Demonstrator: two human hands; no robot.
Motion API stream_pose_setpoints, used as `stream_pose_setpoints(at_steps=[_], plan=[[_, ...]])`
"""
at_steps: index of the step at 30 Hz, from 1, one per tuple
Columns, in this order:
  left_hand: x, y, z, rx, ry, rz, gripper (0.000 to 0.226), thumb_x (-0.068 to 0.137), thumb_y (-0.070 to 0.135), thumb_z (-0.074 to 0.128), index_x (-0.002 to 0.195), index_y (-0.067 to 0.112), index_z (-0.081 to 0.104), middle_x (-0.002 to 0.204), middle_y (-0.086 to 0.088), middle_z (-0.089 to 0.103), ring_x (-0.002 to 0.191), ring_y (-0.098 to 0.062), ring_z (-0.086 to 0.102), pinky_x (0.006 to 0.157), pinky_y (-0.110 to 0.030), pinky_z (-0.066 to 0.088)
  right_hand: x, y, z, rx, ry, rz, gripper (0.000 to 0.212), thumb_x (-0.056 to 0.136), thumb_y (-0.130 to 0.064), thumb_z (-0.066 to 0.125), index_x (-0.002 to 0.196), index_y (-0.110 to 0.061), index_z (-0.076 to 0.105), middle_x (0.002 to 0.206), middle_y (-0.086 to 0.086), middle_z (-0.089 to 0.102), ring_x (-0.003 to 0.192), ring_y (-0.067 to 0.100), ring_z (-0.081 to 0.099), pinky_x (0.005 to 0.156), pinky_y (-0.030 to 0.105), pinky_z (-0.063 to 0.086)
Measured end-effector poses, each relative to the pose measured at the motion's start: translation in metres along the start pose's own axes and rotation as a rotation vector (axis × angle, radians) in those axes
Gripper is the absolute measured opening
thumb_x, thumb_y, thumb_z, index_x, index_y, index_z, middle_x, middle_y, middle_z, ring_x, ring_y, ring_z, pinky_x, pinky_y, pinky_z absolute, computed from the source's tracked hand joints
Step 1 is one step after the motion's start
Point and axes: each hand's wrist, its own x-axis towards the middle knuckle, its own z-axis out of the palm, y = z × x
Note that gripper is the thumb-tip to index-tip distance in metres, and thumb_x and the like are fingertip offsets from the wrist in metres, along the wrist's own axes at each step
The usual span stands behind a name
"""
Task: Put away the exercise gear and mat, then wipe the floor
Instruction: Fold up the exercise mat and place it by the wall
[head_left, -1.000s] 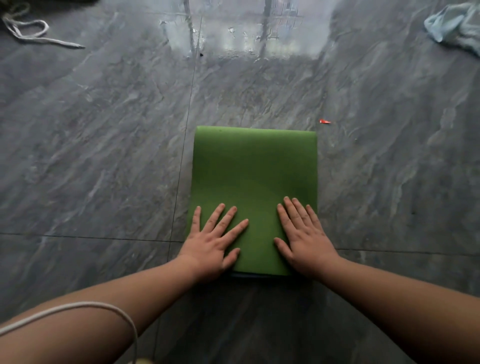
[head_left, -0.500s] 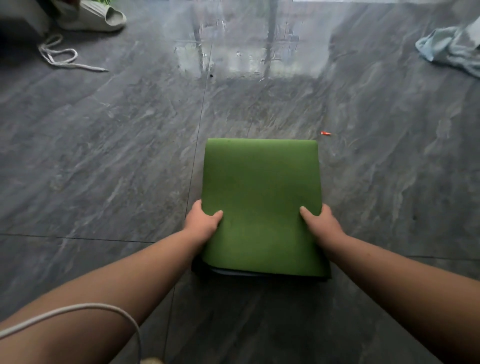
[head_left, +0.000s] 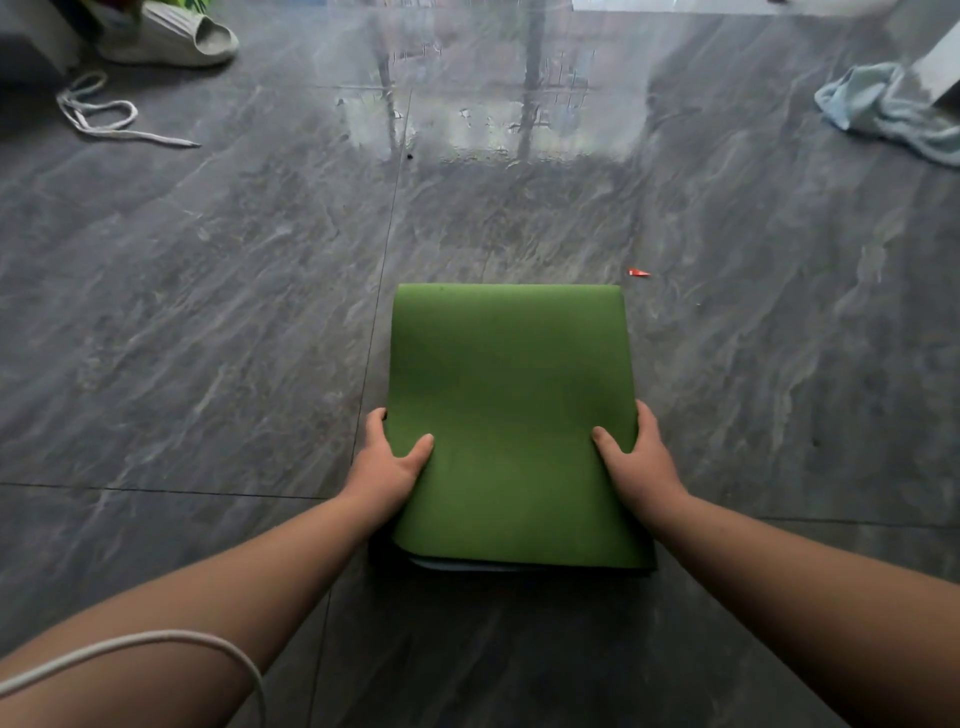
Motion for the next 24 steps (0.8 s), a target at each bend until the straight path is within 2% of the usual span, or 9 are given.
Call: stream_pose_setpoints(at_steps=[4,9,11,13,15,16,20,22,24], plan=[[-0.010,0.000,0.006,0.045,0.058,0.089,0.076,0.088,0.050,0.061,0.144,0.040,0.012,0.143,-0.007,0.048,0.124,-0.032,0.051,0.106,-0.044,0.041,-0.004,0.011,-0.003,0.005,0.019,-0.038,0.074,0.094,-0.036,0.059,0.150,-0.047,0.011,0.148,0.005,0.044,0.131,0.028,0.047,0.112,0.049,0.037],[-0.046,0.021,-0.003,-0.049,0.084,0.188,0.080,0.088,0.038,0.066,0.145,0.048,0.012,0.149,0.003,0.042,0.129,-0.016,0.046,0.111,-0.036,0.035,-0.030,0.003,-0.029,-0.001,0.022,-0.036,0.077,0.096,-0.031,0.058,0.154,-0.042,0.008,0.152,0.000,0.041,0.132,0.021,0.045,0.113,0.039,0.035],[-0.075,0.033,-0.013,-0.070,0.063,0.168,0.079,0.089,0.033,0.067,0.149,0.042,0.016,0.144,0.009,0.041,0.127,-0.009,0.045,0.109,-0.024,0.033,-0.056,-0.007,-0.048,0.018,0.026,-0.012,0.077,0.096,-0.031,0.059,0.155,-0.039,0.011,0.153,-0.005,0.038,0.133,0.015,0.043,0.113,0.033,0.032],[-0.110,0.051,-0.028,-0.080,0.045,0.122,0.076,0.090,0.025,0.067,0.152,0.031,0.022,0.135,0.013,0.042,0.120,-0.001,0.044,0.096,-0.004,0.030,-0.090,-0.024,-0.070,0.052,0.035,0.017,0.075,0.094,-0.031,0.062,0.155,-0.036,0.018,0.153,-0.008,0.038,0.134,0.011,0.043,0.114,0.034,0.033],[-0.149,0.077,-0.049,-0.080,0.029,0.079,0.073,0.091,0.020,0.067,0.152,0.024,0.027,0.131,0.013,0.043,0.114,0.004,0.044,0.085,0.006,0.028,-0.130,-0.047,-0.097,0.082,0.043,0.067,0.071,0.092,-0.030,0.064,0.153,-0.029,0.027,0.150,-0.006,0.044,0.130,0.011,0.048,0.111,0.034,0.038],[-0.170,0.093,-0.063,-0.081,0.018,0.064,0.072,0.090,0.019,0.067,0.151,0.022,0.029,0.132,0.012,0.044,0.114,0.004,0.045,0.086,0.005,0.029,-0.152,-0.064,-0.114,0.100,0.048,0.102,0.067,0.092,-0.028,0.065,0.151,-0.024,0.032,0.146,-0.003,0.048,0.125,0.012,0.051,0.108,0.033,0.041],[-0.256,0.191,-0.130,-0.061,-0.044,0.018,0.066,0.090,0.018,0.067,0.147,0.019,0.034,0.128,0.010,0.046,0.113,-0.006,0.048,0.095,-0.018,0.035,-0.236,-0.151,-0.200,0.169,0.109,0.196,0.054,0.091,-0.020,0.067,0.139,-0.013,0.045,0.128,0.005,0.058,0.111,0.018,0.058,0.098,0.033,0.047],[-0.302,0.253,-0.167,-0.053,-0.064,0.021,0.062,0.090,0.019,0.068,0.144,0.017,0.038,0.123,0.007,0.049,0.111,-0.011,0.052,0.093,-0.022,0.037,-0.277,-0.204,-0.251,0.185,0.143,0.214,0.053,0.091,-0.020,0.067,0.139,-0.014,0.044,0.126,0.005,0.057,0.109,0.018,0.058,0.096,0.033,0.047],[-0.348,0.319,-0.202,-0.051,-0.086,0.087,0.058,0.090,0.017,0.067,0.141,0.016,0.039,0.120,0.005,0.051,0.108,-0.014,0.054,0.088,-0.020,0.038,-0.319,-0.260,-0.304,0.180,0.181,0.201,0.054,0.093,-0.022,0.065,0.141,-0.014,0.042,0.124,0.001,0.055,0.108,0.016,0.056,0.095,0.031,0.045]])
